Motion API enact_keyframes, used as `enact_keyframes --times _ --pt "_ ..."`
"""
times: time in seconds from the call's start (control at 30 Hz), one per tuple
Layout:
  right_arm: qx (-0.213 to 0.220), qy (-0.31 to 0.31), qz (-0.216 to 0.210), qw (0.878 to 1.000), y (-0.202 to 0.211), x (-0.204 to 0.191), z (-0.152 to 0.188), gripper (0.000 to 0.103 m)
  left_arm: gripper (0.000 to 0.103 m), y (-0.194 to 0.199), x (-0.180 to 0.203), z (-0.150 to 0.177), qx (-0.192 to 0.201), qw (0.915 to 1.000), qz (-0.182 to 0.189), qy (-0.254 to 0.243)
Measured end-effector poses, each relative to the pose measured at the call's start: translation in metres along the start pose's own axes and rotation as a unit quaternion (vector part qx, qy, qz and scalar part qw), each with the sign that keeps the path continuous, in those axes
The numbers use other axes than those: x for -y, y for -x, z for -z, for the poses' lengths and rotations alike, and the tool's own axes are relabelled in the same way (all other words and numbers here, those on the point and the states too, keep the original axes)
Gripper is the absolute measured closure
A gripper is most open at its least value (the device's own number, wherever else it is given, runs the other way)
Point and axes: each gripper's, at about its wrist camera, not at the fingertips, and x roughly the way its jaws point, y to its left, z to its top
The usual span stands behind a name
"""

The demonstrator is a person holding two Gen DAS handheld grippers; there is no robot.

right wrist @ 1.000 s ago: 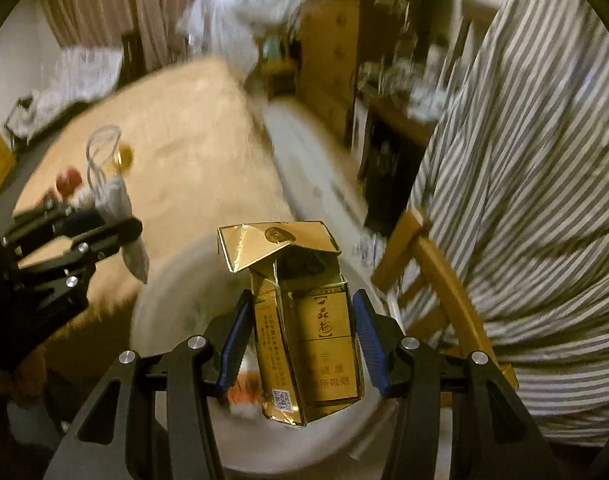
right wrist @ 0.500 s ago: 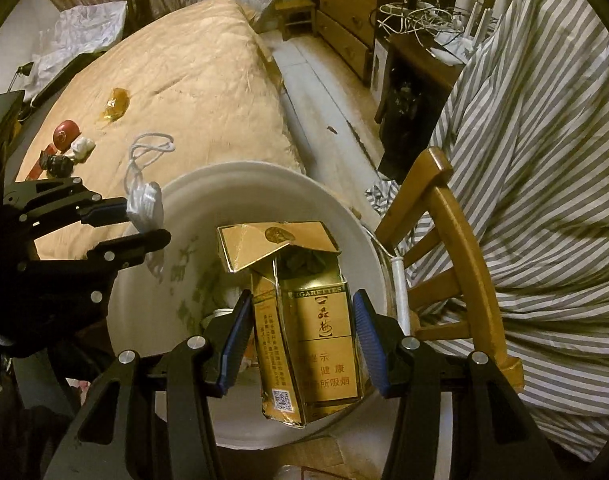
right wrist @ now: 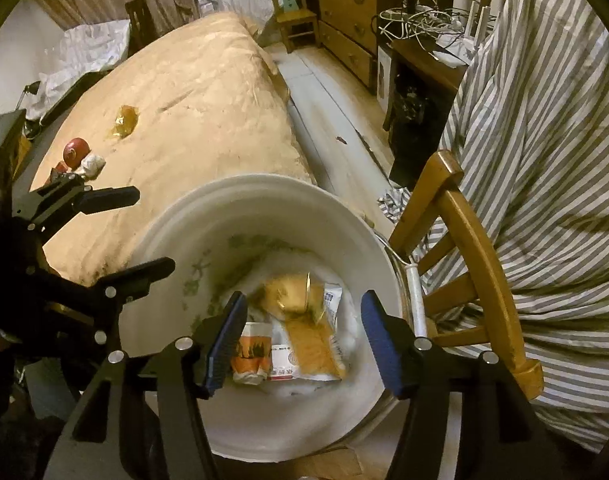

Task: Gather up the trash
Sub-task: 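Open both tools to drop the gold box and cloth bundle into the bucket, then move both tools back over the items on the bed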

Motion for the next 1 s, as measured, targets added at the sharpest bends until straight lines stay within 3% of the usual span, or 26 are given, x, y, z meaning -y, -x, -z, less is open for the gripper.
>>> enact_keyframes --times 0.17,0.37,0.53,0.67,0.77,0.87,1.0 --pt "0.010 -0.004 -0.008 1.000 0.006 -0.003 0.004 0.041 0.027 0.004 -0.011 0.006 0.003 0.9999 -0.003 0.014" --pt "0.036 0.011 -0.011 0.999 0.016 -0.021 0.002 0.032 0.027 0.014 -0.026 0.017 0.014 0.9995 -0.002 0.028" --pt "0.103 0.040 -0.018 0.994 0.037 -0.059 -0.002 0.022 0.027 0.023 -0.046 0.037 0.024 0.9985 -0.007 0.049" --pt "0.155 0.060 -0.050 0.985 0.049 -0.099 -0.003 0.020 0.026 0.026 -0.079 0.066 0.024 0.9970 -0.018 0.071" --pt "0.175 0.078 -0.084 0.978 0.048 -0.135 -0.008 0.020 0.026 0.029 -0.118 0.092 0.021 0.9929 -0.031 0.113" --pt "0.182 0.108 -0.113 0.971 0.035 -0.177 -0.014 0.020 0.026 0.036 -0.160 0.122 0.022 0.9863 -0.050 0.156" --pt "0.160 0.138 -0.140 0.967 -0.003 -0.237 -0.030 0.020 0.025 0.040 -0.224 0.159 0.016 0.9734 -0.079 0.215"
